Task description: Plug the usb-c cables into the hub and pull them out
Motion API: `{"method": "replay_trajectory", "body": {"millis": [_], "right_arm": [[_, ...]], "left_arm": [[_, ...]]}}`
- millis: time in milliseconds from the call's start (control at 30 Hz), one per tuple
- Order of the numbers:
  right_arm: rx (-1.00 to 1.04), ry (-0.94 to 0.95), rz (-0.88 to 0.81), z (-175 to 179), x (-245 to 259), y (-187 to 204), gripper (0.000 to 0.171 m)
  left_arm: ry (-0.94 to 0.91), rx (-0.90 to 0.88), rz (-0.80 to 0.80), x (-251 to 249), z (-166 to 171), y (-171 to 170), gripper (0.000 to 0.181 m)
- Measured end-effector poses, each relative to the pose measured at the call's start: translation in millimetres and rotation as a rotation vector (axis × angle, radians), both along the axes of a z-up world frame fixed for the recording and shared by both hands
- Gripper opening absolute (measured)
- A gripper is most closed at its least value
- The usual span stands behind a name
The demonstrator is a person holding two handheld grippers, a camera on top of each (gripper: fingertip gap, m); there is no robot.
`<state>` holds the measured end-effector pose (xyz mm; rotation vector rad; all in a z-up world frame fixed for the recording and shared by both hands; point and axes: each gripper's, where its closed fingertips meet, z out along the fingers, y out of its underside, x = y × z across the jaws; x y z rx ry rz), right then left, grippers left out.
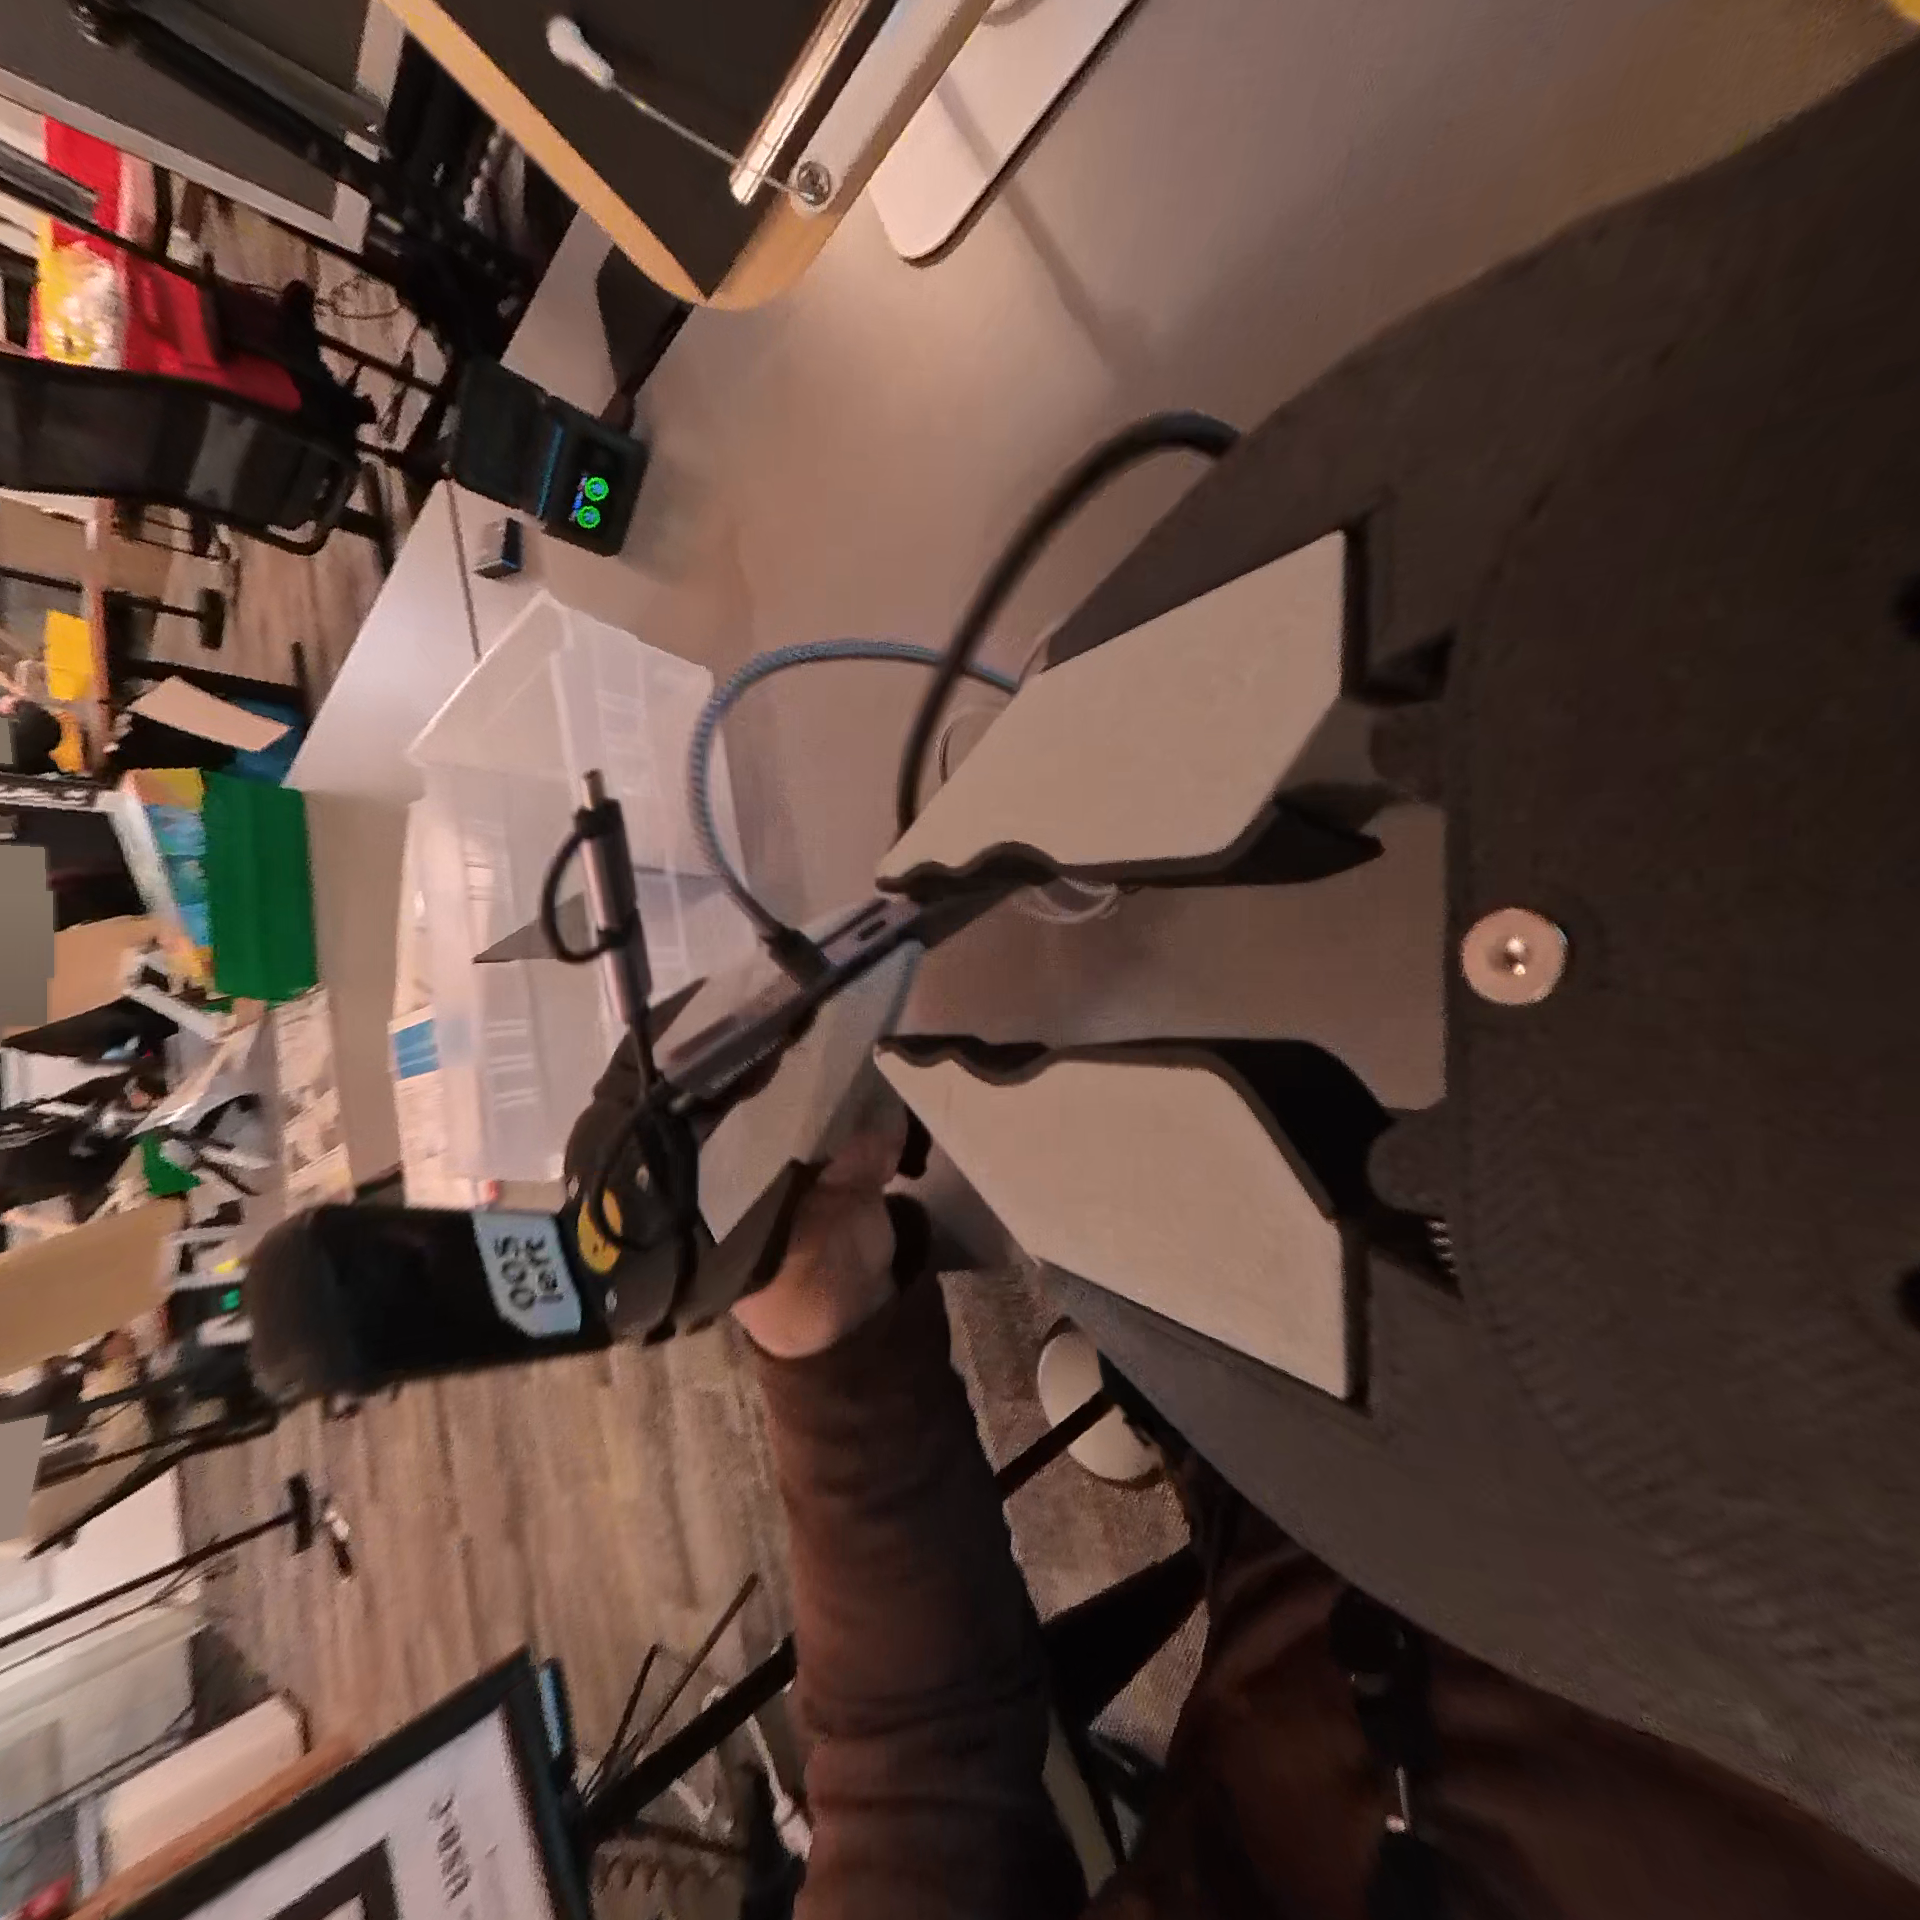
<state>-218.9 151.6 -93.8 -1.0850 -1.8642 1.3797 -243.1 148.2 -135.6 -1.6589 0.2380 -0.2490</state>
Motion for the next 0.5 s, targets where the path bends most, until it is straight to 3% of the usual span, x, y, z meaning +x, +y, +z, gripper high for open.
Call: {"method": "replay_trajectory", "body": {"millis": [167, 233, 300, 367, 500], "right_arm": [[-0.08, -0.022, 0.073, 3.4, 5.0, -13.7, 0.027], [-0.095, -0.071, 0.052, -9.3, -3.3, -12.6, 0.031], [-0.116, -0.087, 0.028, -16.4, -10.1, -8.4, 0.023], [-0.194, -0.049, 0.075, -8.0, -9.7, -9.8, 0.035], [-0.327, -0.018, 0.149, 2.9, -4.6, -3.5, 0.025]], "left_arm": [[-0.273, 0.119, -0.054, -11.3, 32.6, -12.6, 0.009], [-0.298, 0.131, -0.072, -8.6, 35.8, -14.5, 0.009], [-0.315, 0.131, -0.076, -7.0, 36.3, -14.3, 0.007], [-0.351, 0.137, -0.125, -4.1, 38.5, -17.3, 0.005], [-0.372, 0.156, -0.193, 7.1, 42.4, -19.0, 0.008]]}}
